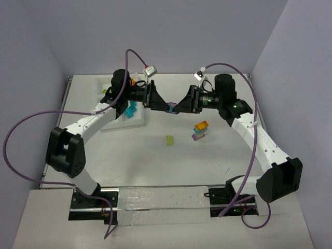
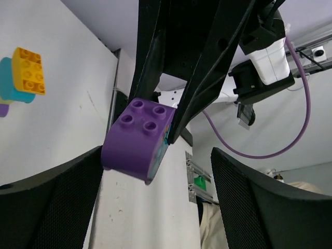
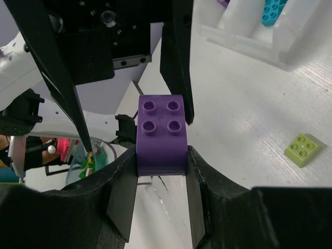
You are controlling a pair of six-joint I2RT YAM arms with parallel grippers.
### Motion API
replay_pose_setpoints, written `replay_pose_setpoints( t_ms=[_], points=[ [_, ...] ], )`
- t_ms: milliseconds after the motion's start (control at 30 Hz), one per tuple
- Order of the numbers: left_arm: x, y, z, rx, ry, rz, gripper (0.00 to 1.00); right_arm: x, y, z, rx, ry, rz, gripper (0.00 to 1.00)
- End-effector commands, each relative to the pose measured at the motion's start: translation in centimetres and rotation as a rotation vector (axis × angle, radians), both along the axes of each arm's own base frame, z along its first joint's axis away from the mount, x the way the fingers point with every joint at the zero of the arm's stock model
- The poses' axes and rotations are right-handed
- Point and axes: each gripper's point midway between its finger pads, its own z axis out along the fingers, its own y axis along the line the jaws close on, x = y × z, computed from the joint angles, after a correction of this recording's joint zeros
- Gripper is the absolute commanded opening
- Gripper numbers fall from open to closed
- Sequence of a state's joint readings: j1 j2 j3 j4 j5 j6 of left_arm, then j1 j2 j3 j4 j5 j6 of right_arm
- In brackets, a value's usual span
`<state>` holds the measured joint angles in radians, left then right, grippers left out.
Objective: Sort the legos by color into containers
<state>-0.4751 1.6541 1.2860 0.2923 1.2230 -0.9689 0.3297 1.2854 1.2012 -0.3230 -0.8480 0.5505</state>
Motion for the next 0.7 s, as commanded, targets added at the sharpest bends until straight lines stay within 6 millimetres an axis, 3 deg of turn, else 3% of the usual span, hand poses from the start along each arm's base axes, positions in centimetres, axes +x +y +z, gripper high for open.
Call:
replay_pose_setpoints(
  t_ms=[0, 133, 267, 367, 433, 467, 500, 533, 567, 600, 667],
  points=[
    [-0.8, -0.7, 0.4, -0.038, -0.028, -0.066, 0.87, -0.1, 0.7, 2.8, 0.029, -0.105, 0.046, 0.0],
    [-0.9, -0.9, 0.2, -0.036, -0.021, -0.076, 0.82, -0.1, 0.7, 2.8, 0.025, -0.106, 0.046, 0.0],
    [-0.9, -0.9, 0.7, -0.046, -0.029, -0.076, 0.64, 0.2, 0.7, 2.4, 0.018, -0.1, 0.035, 0.0],
    [-0.7, -1.0, 0.6, -0.047, -0.028, -0.069, 0.22, 0.4, 0.7, 2.2, 0.013, -0.096, 0.02, 0.0],
    [-0.7, -1.0, 0.3, -0.043, -0.017, -0.067, 0.08, 0.6, 0.5, 2.0, 0.003, -0.09, 0.006, 0.04],
    [-0.7, -1.0, 0.1, -0.044, -0.016, -0.067, 0.01, 0.7, 0.4, 1.8, -0.007, -0.084, -0.003, 0.14],
    [-0.7, -1.0, 0.2, -0.045, -0.011, -0.067, 0.0, 0.8, 0.3, 1.7, -0.016, -0.084, -0.014, 0.27],
    [-0.7, -1.0, 0.3, -0.05, -0.02, -0.066, 0.0, 0.8, 0.3, 1.7, -0.017, -0.087, -0.013, 0.27],
    [-0.6, -0.8, 0.3, -0.052, -0.02, -0.063, 0.0, 1.0, 0.0, 1.4, -0.039, -0.086, -0.038, 0.57],
    [-0.4, -0.5, 0.5, -0.053, -0.033, -0.051, 0.0, 1.3, -0.4, 1.1, -0.063, -0.081, -0.071, 0.75],
    [0.1, 0.1, 0.5, -0.043, -0.04, -0.031, 0.0, 1.8, -1.0, 0.9, -0.096, -0.087, -0.121, 0.85]
  ],
)
